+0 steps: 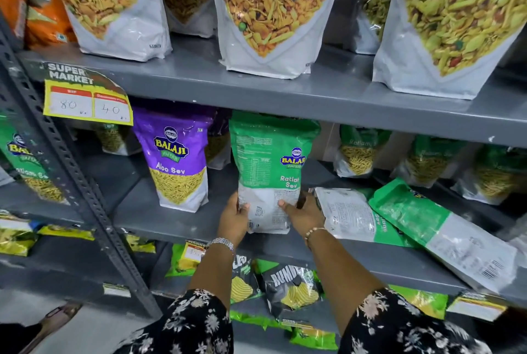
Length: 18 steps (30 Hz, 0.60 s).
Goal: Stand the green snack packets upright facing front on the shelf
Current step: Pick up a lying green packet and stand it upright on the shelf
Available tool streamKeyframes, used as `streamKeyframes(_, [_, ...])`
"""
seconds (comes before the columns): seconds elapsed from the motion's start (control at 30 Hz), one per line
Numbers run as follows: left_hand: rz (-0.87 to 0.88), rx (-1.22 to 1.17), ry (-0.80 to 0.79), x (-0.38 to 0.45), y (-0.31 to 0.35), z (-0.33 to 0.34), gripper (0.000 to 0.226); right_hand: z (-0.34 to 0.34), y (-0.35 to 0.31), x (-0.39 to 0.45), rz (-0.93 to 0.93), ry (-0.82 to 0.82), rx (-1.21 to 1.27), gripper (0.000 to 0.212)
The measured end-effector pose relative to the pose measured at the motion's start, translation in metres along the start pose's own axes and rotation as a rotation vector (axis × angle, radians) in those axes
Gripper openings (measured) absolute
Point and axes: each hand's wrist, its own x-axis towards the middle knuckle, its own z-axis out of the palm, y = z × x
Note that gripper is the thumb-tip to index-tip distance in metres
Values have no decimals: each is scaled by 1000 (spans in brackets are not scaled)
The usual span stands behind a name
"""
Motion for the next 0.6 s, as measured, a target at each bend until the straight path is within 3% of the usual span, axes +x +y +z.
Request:
streamKeyframes(0.13, [-19,-3,-25,-6,-1,-3,36,10,-1,-13,63,267,-48,55])
streamKeyframes(0.23, [1,-65,-20,-11,0,-1,34,18,0,-24,69,227,-31,38])
streamKeyframes(0.33, [-7,-224,18,-21,2,4,39,21,5,-37,-38,240,-25,10])
streamKeyframes(0.4, [-20,-296,2,-32,0,4,41,25,14,-49,-130,177,-2,26])
streamKeyframes(0.47, [-14,-303,-26,-46,3,-1,38,35,20,-63,-169,100,-7,65])
streamKeyframes(0.53, [14,-192,-52,-63,6,-5,38,45,20,-72,-167,105,-9,99])
streamKeyframes(0.6, [66,-68,-82,-76,3,-6,41,54,16,-75,-158,167,-35,114])
